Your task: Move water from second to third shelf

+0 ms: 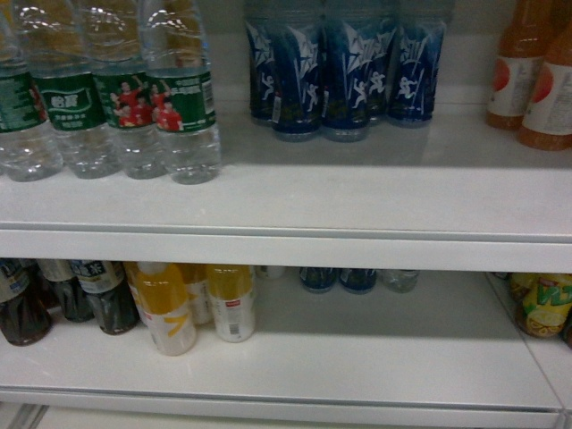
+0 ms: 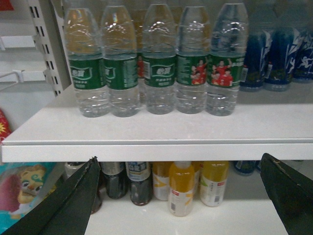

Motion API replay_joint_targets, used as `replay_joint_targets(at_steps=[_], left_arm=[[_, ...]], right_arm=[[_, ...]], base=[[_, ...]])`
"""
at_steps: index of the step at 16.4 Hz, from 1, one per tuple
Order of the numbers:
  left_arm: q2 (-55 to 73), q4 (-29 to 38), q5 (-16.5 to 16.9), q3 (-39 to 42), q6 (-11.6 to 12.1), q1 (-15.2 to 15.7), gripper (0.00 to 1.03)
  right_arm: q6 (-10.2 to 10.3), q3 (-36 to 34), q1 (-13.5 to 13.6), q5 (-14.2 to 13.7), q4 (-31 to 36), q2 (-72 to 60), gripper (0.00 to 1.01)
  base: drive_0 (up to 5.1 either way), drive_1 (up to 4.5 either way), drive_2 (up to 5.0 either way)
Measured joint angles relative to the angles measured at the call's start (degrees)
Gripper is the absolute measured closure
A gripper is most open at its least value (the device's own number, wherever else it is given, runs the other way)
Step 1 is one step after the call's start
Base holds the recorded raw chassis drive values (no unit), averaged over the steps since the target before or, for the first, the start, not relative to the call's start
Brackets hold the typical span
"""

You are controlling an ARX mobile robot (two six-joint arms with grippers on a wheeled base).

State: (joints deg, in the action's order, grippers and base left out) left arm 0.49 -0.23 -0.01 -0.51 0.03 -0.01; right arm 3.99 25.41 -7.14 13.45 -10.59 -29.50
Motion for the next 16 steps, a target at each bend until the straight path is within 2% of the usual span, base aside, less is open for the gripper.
replay_joint_targets(at_steps=[16], left_arm=[[0.0,0.1,0.0,0.0,0.0,0.0,0.05]], right_arm=[[0.0,0.0,0.0,0.0,0.1,0.0,0.65]], base=[[-5.0,2.44,2.4]])
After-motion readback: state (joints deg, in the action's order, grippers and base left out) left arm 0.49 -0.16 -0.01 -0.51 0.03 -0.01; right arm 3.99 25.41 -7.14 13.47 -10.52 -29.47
